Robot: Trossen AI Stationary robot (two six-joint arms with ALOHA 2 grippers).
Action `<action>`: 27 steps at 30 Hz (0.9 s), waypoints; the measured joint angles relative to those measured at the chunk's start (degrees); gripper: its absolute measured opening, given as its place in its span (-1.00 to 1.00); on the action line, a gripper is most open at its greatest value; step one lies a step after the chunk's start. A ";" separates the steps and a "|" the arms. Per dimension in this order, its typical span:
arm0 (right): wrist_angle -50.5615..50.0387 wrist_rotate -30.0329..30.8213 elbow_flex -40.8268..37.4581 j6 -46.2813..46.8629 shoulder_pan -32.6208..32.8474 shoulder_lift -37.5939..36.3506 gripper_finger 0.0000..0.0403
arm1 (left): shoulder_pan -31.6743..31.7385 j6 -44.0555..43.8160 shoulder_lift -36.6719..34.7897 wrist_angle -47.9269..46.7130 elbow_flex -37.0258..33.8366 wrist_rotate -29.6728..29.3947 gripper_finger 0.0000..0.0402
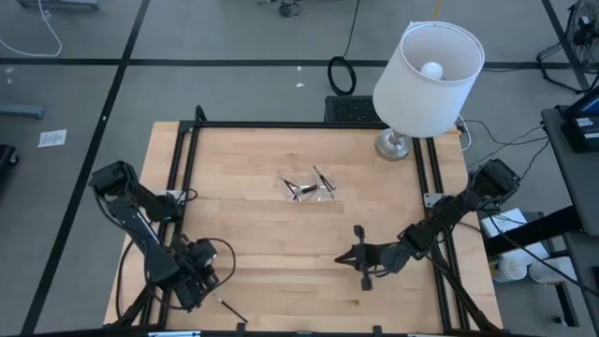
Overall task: Pick & Place Makeup Supplies
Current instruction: Put the makeup brush into the transparent organizer
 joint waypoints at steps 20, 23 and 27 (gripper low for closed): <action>0.04 -2.48 0.00 0.85 -0.24 0.00 -1.00 | 0.52 -5.39 -0.76 20.47 -11.95 4.25 0.17; 0.04 -2.48 0.02 0.85 -0.24 0.00 -1.00 | 1.41 -5.39 -0.61 20.67 -11.61 4.35 -0.09; 0.07 -2.48 0.02 0.85 -0.24 0.00 -1.00 | 3.29 -5.37 -0.61 21.35 -11.61 5.09 -0.46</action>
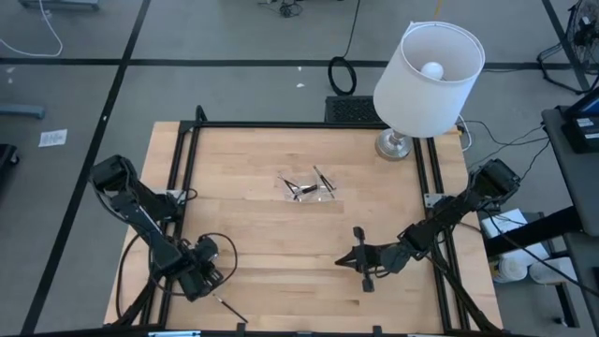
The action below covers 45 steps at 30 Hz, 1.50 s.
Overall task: Pick & Place Makeup Supplies
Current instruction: Put the makeup brush into the transparent organizer
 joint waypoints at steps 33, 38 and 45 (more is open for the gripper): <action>-0.09 0.07 0.03 -1.73 0.00 -0.01 -1.00 | 25.98 43.53 1.65 37.04 -0.58 -8.42 -0.91; 0.14 0.06 0.08 -1.73 0.00 -0.01 -1.00 | 30.39 46.98 6.90 41.50 -0.04 -2.77 -0.96; -0.42 0.10 0.07 -1.73 0.00 0.00 -1.00 | 32.34 49.32 16.52 53.41 1.64 3.88 -0.97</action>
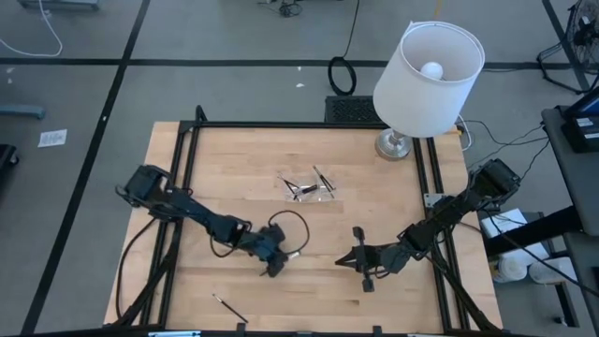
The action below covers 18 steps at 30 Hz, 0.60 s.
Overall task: Pick & Place Makeup Supplies
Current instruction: Put the makeup brush into the transparent organizer
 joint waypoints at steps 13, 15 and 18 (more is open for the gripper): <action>0.08 -0.02 -0.02 0.17 0.00 0.00 -1.00 | -0.11 9.22 0.23 -3.24 6.85 0.94 -0.97; 0.10 -0.02 -0.02 0.20 0.00 0.00 -1.00 | -0.13 9.89 0.25 -5.88 8.18 0.28 -0.97; 0.03 -0.02 -0.02 0.20 0.00 0.00 -1.00 | -0.14 10.80 0.25 -8.95 9.86 -0.59 -0.97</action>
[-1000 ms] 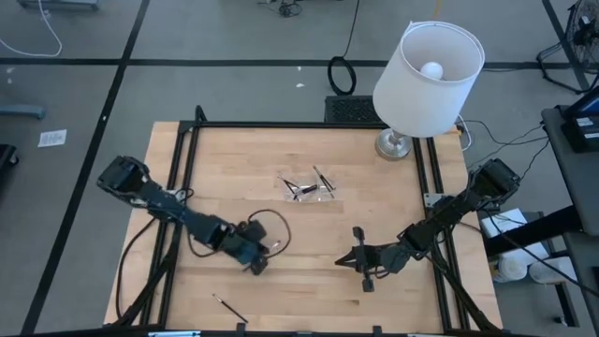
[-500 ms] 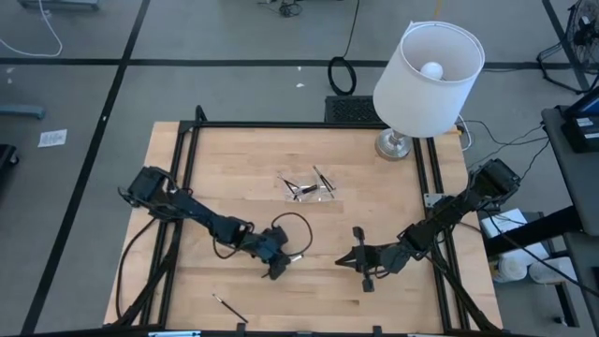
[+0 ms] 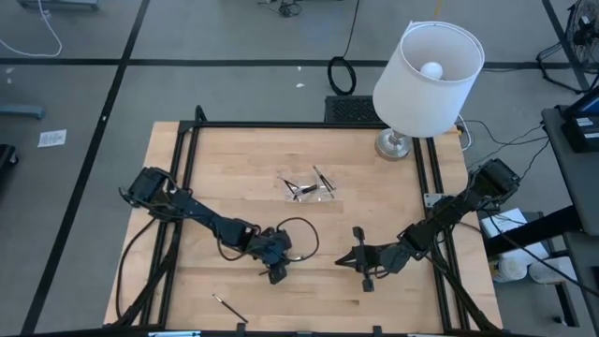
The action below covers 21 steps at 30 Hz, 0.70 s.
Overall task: Pick & Place Makeup Supplies
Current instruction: Put the makeup brush into the transparent organizer
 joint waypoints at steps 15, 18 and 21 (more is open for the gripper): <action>-0.13 -0.04 -0.02 0.02 0.00 -0.02 -1.00 | -0.02 3.90 -0.09 -8.75 6.59 -0.69 -0.96; -0.13 -0.03 -0.02 0.02 0.00 0.00 -1.00 | -0.02 6.10 -0.09 -12.35 8.02 -0.67 -0.96; -0.13 -0.04 -0.02 0.02 0.00 0.00 -1.00 | -0.21 7.50 -0.09 -16.80 10.20 -0.76 -0.96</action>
